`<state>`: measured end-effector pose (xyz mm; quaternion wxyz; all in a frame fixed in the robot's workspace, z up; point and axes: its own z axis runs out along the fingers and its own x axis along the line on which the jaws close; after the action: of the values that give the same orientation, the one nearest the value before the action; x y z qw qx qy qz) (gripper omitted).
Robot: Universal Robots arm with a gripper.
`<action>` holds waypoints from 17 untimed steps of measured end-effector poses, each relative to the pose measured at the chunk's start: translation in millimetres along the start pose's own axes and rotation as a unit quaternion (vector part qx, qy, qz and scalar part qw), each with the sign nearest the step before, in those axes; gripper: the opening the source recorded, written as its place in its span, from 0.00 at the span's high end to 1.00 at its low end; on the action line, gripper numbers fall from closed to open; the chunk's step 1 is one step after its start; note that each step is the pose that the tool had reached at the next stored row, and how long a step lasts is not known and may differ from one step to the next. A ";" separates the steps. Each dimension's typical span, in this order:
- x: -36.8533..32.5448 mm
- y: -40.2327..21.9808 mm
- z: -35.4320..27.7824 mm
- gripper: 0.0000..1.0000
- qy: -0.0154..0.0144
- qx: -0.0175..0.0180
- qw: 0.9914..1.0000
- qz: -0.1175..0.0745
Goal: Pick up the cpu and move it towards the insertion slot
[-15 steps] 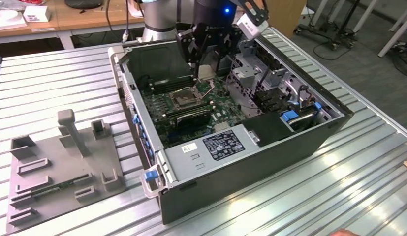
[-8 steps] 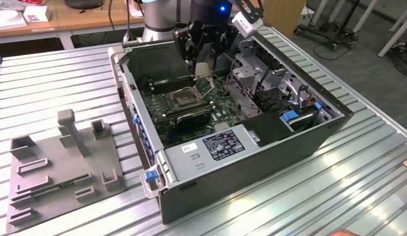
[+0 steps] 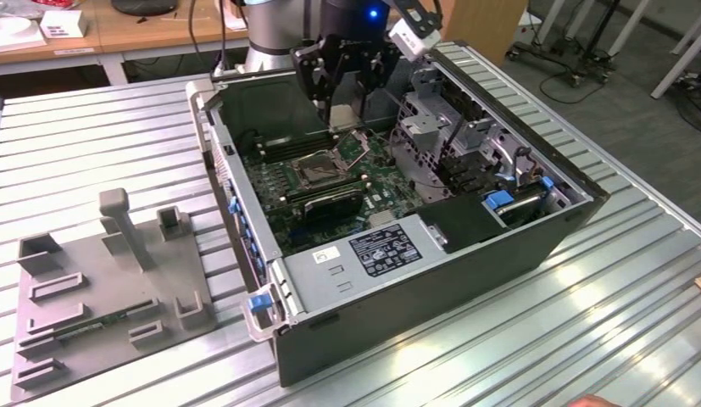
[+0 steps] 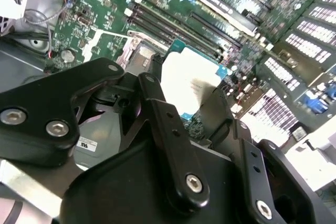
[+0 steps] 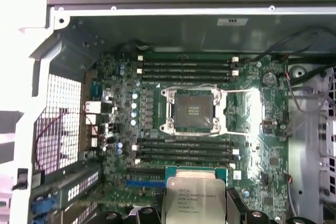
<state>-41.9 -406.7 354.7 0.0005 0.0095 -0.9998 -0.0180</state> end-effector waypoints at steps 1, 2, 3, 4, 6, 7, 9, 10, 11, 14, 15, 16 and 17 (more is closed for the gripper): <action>0.1 2.4 0.7 0.46 0.000 0.000 1.000 0.000; 0.2 5.0 1.4 0.46 0.000 0.000 1.000 0.000; 0.3 7.9 2.0 0.46 0.000 0.000 1.000 0.000; 0.4 10.8 2.6 0.46 0.000 0.000 1.000 0.000; 0.5 17.4 3.6 0.46 0.000 0.000 1.000 0.000; 0.6 20.8 4.0 0.46 0.000 0.000 1.000 0.000; 0.8 26.5 4.8 0.46 0.000 0.000 1.000 0.000; 0.9 28.6 5.2 0.46 0.000 0.000 1.000 0.000; 0.9 30.1 5.5 0.46 0.000 0.000 1.000 0.000; 1.2 36.1 6.5 0.46 0.000 0.000 1.000 0.000; 1.3 38.2 6.8 0.46 0.000 0.000 1.000 0.000; 1.4 40.2 7.1 0.46 0.000 0.000 1.000 0.000; 1.6 41.9 7.4 0.46 0.000 0.000 1.000 0.000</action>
<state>-44.3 -364.6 348.9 0.0005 0.0095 -0.9998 -0.0180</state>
